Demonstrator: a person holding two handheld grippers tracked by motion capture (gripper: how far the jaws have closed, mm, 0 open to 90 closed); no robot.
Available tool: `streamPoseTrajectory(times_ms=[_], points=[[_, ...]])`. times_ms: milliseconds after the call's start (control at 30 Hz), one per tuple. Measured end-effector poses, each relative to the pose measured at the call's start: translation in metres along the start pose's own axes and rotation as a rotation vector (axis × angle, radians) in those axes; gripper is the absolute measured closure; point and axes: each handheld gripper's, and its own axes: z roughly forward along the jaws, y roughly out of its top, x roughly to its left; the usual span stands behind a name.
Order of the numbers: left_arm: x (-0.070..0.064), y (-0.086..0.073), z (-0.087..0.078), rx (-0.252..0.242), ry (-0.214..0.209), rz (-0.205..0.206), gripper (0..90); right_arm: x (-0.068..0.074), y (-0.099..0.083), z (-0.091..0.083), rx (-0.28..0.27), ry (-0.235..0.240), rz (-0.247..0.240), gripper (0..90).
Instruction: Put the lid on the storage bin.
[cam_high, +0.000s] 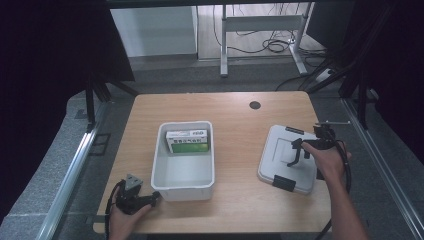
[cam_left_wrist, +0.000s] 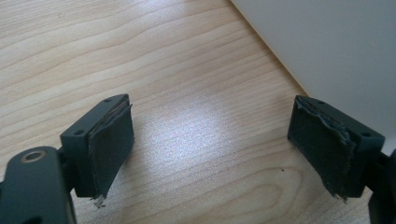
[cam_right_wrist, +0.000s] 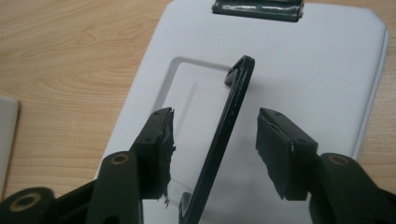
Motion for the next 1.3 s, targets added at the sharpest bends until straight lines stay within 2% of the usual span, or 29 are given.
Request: streamPoseTrajectory(times_ms=[300,433,700,1100,1300], points=[[0.0000,0.0000,0.0000,0.000,0.000,0.000,14.3,-0.0017,0.0024,0.0069,0.052,-0.005,0.052,62.4],[0.0000,0.0000,0.0000,0.000,0.000,0.000,14.2,-0.0022,0.0031,0.0080,0.071,-0.010,0.066,66.3],[0.0000,0.0000,0.0000,0.000,0.000,0.000,14.3,-0.0048,0.0060,0.0104,0.110,0.010,0.168,79.2],[0.0000,0.0000,0.0000,0.000,0.000,0.000,14.2,-0.0078,0.0060,0.0114,0.123,0.013,0.306,84.5],[0.0000,0.0000,0.0000,0.000,0.000,0.000,14.2,-0.0073,0.0059,0.0103,0.124,0.019,0.344,84.6]])
